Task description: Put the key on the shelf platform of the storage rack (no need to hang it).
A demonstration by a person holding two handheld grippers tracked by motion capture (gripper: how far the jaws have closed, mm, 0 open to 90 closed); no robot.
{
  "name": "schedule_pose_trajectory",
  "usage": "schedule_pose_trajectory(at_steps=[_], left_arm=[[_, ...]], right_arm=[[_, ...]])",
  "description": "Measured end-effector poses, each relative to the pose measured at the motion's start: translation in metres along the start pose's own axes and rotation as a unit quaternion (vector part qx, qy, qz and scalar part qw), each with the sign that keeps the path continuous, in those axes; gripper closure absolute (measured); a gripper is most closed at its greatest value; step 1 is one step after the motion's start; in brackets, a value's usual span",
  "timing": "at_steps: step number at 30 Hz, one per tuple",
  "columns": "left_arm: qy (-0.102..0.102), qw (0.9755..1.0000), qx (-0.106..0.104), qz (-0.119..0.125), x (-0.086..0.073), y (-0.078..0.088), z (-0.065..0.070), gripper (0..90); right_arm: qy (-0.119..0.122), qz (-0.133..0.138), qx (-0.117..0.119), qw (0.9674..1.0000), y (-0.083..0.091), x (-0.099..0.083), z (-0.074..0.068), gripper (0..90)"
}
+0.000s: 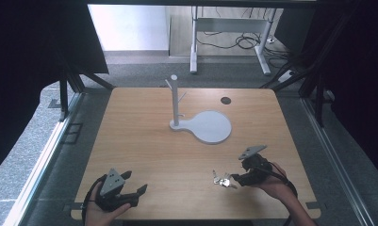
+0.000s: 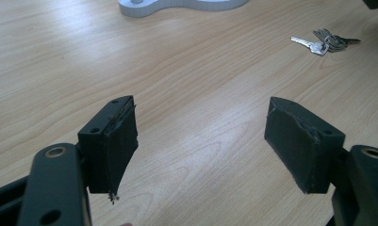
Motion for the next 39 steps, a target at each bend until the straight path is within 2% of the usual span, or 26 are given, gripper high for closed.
schedule_pose_trajectory(at_steps=[10, 19, 28, 33, 39], left_arm=[[0.001, 1.0000, 0.000, 0.002, 0.001, 0.002, 0.000, 26.3], [-0.001, 1.0000, 0.000, 0.002, 0.001, 0.003, 0.000, 26.3], [0.001, 1.0000, 0.001, 0.003, 0.000, 0.003, -0.002, 26.3], [0.003, 1.0000, 0.001, 0.003, 0.000, 0.003, -0.001, 26.3], [0.002, 1.0000, 0.002, 0.003, 0.000, 0.004, -0.002, 26.3]], right_arm=[[0.027, -0.025, 0.021, 0.9991, -0.009, 0.001, -0.019, 38.2], [0.048, -0.046, 0.037, 0.9971, -0.019, 0.002, -0.029, 43.6], [0.063, -0.066, 0.041, 0.9950, -0.030, 0.003, -0.034, 48.1], [0.073, -0.066, 0.040, 0.9944, -0.033, 0.006, -0.036, 52.2], [0.085, -0.079, 0.046, 0.9922, -0.036, 0.015, -0.041, 62.8]])
Point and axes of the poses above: each handheld gripper's, and its own axes: y roughly backward along the jaws, x roughly out of its top, z roughly to its right, the point moved 2 cm from there along -y, roughly forward along the jaws, and after that the axes turned 2 degrees about -y, right-handed, at the moved point
